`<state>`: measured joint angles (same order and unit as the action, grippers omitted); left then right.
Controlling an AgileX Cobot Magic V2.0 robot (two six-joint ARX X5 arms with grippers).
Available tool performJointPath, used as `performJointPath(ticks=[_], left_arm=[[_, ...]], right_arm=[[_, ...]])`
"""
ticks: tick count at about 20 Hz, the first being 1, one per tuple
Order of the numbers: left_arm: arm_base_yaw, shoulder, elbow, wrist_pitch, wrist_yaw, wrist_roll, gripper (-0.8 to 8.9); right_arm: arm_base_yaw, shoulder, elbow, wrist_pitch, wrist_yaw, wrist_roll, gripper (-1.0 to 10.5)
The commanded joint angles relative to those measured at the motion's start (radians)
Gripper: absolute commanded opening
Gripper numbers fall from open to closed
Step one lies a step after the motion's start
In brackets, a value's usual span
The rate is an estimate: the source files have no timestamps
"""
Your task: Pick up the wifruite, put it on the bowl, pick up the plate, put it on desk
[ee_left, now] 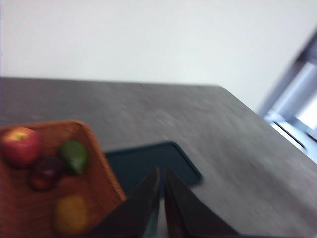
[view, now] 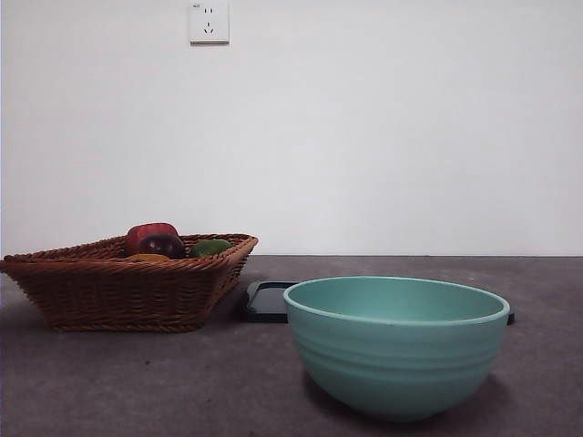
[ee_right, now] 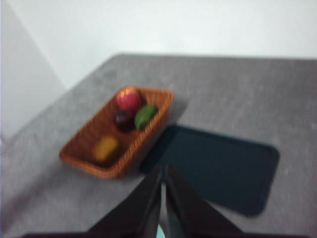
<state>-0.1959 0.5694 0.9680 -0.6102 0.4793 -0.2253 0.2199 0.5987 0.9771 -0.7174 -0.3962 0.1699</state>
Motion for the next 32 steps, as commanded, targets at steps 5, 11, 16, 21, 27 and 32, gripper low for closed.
performJointPath(ticks=[5, 11, 16, 21, 27, 32], left_arm=[[-0.066, 0.048, 0.045, -0.062, 0.072, 0.09, 0.16], [-0.147, 0.054, 0.045, -0.109, 0.071, 0.151, 0.16], [-0.163, 0.047, 0.045, -0.113, 0.071, 0.161, 0.34], [-0.163, 0.047, 0.045, -0.183, 0.071, 0.161, 5.45], [-0.163, 0.047, 0.045, -0.163, 0.071, 0.157, 6.28], [-0.163, 0.045, 0.045, -0.185, 0.071, 0.132, 6.25]], right_arm=[[0.008, 0.007, 0.072, -0.155, -0.003, -0.108, 0.1], [0.008, 0.007, 0.087, -0.237, -0.007, -0.133, 0.1], [0.008, 0.007, 0.087, -0.243, -0.027, -0.149, 0.1], [0.008, 0.007, 0.087, -0.24, -0.034, -0.148, 3.8], [0.008, 0.007, 0.087, -0.241, -0.034, -0.136, 5.8], [0.008, 0.007, 0.087, -0.241, -0.034, -0.132, 5.8]])
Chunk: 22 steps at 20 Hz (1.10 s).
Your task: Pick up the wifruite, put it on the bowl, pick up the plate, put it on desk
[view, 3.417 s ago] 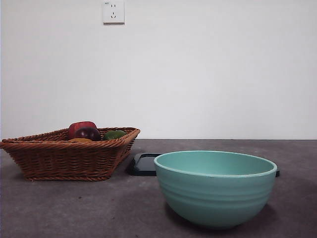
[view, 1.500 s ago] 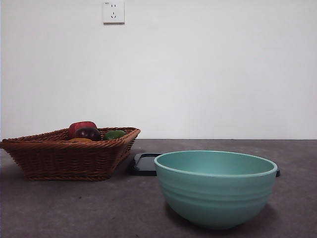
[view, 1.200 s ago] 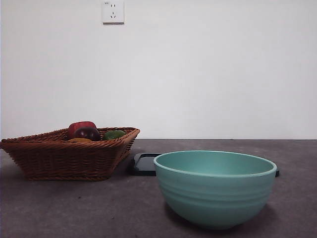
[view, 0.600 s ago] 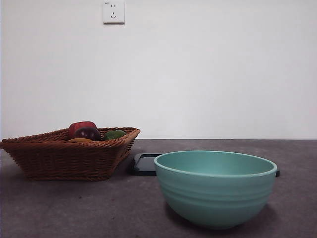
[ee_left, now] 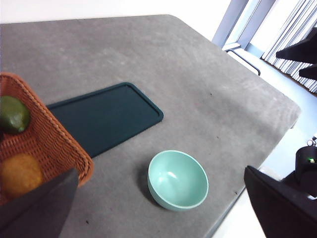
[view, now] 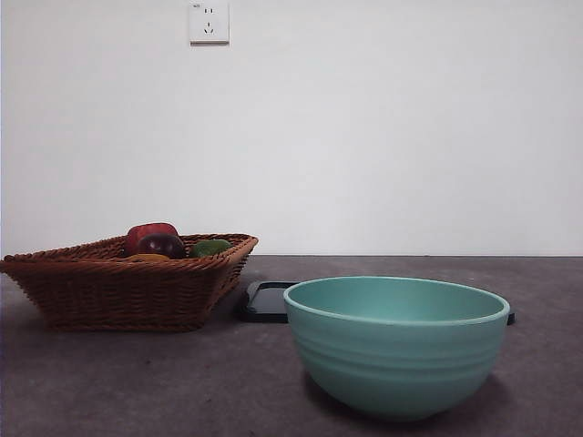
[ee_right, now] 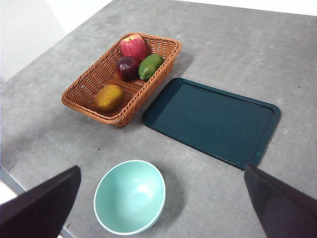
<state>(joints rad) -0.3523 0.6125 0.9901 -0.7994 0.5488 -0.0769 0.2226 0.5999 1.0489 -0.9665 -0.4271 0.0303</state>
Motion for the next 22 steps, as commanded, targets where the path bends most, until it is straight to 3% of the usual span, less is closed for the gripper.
performJointPath(ticks=[1, 3, 7, 13, 17, 22], left_arm=[[-0.006, 0.005, 0.023, 0.005, 0.001, -0.035, 6.25], [-0.006, 0.024, 0.023, -0.002, -0.018, -0.058, 6.25], [-0.006, 0.146, 0.051, -0.042, -0.153, -0.075, 6.25], [-0.006, 0.539, 0.261, -0.178, -0.3, -0.092, 6.25], [-0.008, 0.786, 0.394, -0.188, -0.387, -0.089, 6.24], [-0.014, 1.022, 0.473, -0.173, -0.403, -0.085, 6.24]], right_arm=[[0.005, 0.006, 0.015, 0.008, -0.003, 0.007, 5.8], [0.005, 0.006, 0.015, 0.008, -0.003, 0.011, 5.8], [0.005, 0.006, 0.015, 0.008, -0.004, 0.026, 5.8], [0.005, 0.006, 0.015, 0.008, -0.004, 0.064, 5.8], [0.005, 0.006, 0.015, 0.008, -0.003, 0.063, 5.8], [0.005, 0.006, 0.015, 0.008, -0.003, 0.063, 5.8]])
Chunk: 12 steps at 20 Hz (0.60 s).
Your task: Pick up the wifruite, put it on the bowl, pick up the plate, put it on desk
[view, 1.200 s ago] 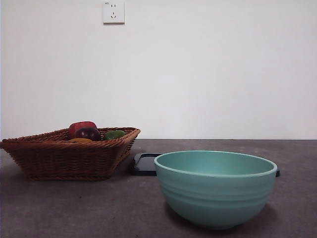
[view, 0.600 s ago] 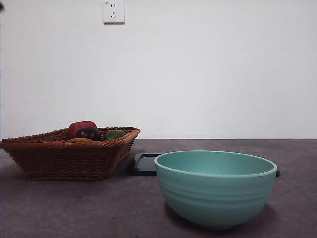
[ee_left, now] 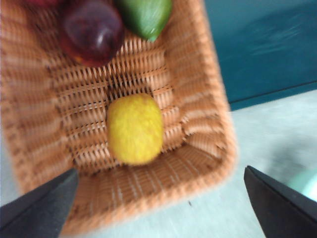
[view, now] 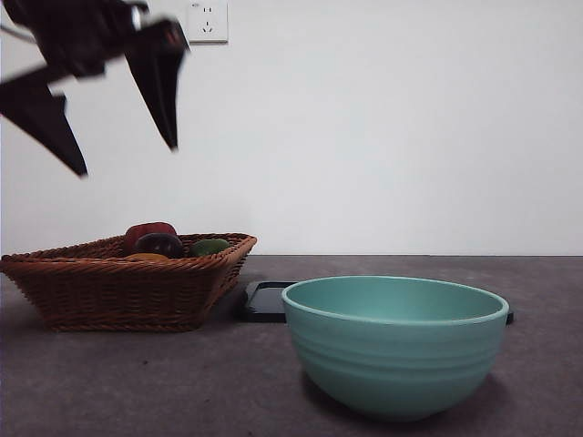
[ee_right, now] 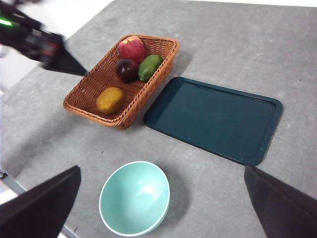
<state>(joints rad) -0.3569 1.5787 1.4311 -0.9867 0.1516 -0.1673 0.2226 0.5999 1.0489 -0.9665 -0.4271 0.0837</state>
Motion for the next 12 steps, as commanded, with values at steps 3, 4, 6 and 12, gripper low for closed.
performJointPath(ticks=[3, 4, 6, 12], left_arm=[[-0.021, 0.15, 0.034, 0.053, -0.02, 0.009, 6.24], [-0.026, 0.177, 0.034, 0.058, -0.053, 0.009, 6.24], [-0.036, 0.224, 0.034, 0.069, -0.095, 0.016, 6.24], [-0.043, 0.32, 0.034, 0.097, -0.104, 0.021, 6.24]], right_arm=[[0.005, 0.006, 0.015, 0.008, -0.003, 0.01, 5.8], [0.005, 0.006, 0.015, 0.008, -0.003, 0.01, 5.8], [0.005, 0.006, 0.015, 0.008, -0.003, 0.01, 5.8], [0.005, 0.006, 0.015, 0.008, -0.003, 0.009, 5.8]])
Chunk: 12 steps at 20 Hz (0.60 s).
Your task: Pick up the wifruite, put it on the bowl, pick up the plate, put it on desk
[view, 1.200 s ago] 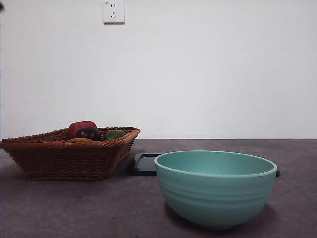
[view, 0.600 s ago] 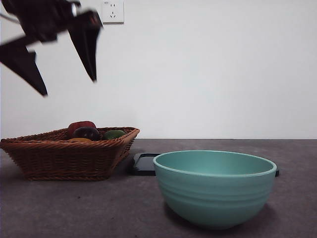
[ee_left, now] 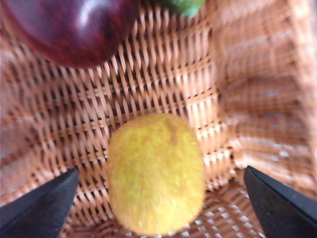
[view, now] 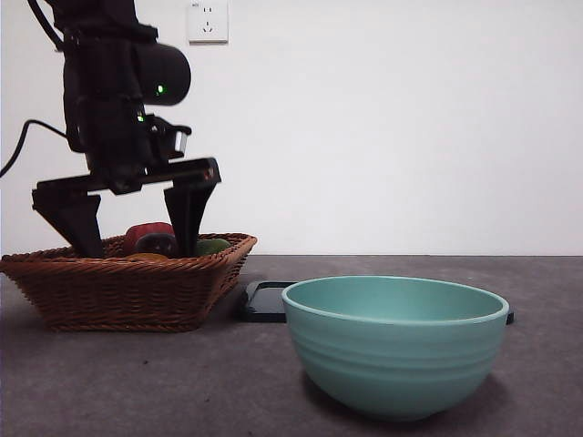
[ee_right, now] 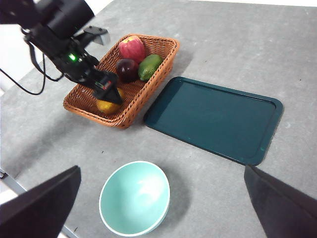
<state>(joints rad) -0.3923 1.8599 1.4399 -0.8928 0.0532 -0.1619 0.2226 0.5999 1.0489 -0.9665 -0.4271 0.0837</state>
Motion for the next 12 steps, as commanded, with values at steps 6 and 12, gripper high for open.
performJointPath(ticks=[6, 12], left_arm=[[-0.007, 0.08, 0.026, 0.0, -0.006, 0.011, 4.98], [-0.007, 0.084, 0.026, 0.0, -0.006, 0.012, 2.39]], right_arm=[[0.005, 0.006, 0.015, 0.008, -0.003, 0.009, 5.8], [0.005, 0.006, 0.015, 0.008, -0.003, 0.009, 5.8]])
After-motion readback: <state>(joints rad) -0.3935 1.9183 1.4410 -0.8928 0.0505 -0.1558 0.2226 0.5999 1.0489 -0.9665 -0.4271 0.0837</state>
